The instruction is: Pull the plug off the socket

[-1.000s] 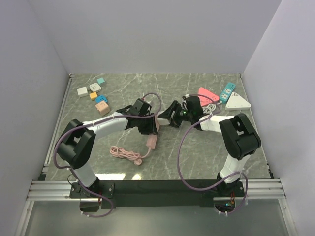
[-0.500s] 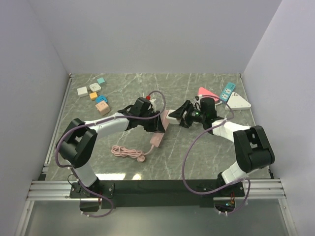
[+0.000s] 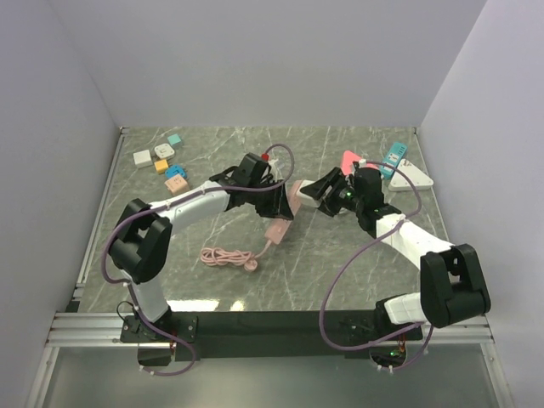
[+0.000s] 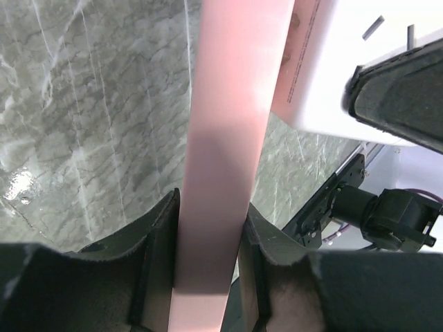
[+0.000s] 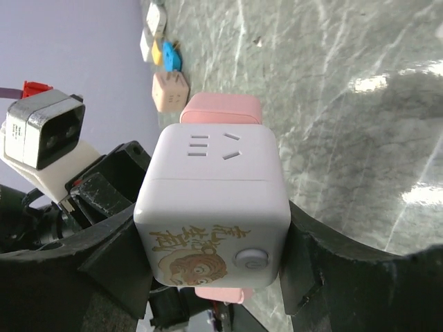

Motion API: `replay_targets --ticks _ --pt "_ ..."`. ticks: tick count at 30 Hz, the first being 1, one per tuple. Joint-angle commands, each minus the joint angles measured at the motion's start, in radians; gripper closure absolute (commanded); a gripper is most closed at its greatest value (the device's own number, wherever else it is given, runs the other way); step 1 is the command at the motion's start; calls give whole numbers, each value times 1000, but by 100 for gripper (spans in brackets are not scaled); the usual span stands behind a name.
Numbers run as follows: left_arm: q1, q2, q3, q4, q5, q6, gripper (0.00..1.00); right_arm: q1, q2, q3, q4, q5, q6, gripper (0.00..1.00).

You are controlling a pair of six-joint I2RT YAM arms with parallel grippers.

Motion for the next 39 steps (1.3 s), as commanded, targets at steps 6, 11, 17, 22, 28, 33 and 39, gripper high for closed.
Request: replay_targets --ticks 6,11,17,22,28,33,39 --pt "193 106 41 -176 -327 -141 100 -79 -169 18 -88 -32 -21 100" --pt "195 123 121 -248 -382 -121 100 -70 -134 143 -258 3 -102 100" --pt "192 91 181 -250 -358 -105 100 -43 -123 251 -349 -26 -194 100" --pt "189 43 126 -164 -241 -84 100 -43 -110 194 -282 -94 -167 100" --pt "118 68 75 -142 -215 -85 100 -35 -90 160 -229 -117 -134 100" --pt "63 131 69 -144 -241 -104 100 -24 -60 182 -256 -100 -170 100" --pt "62 132 41 -99 -224 -110 71 -13 20 190 -273 -112 -194 100"
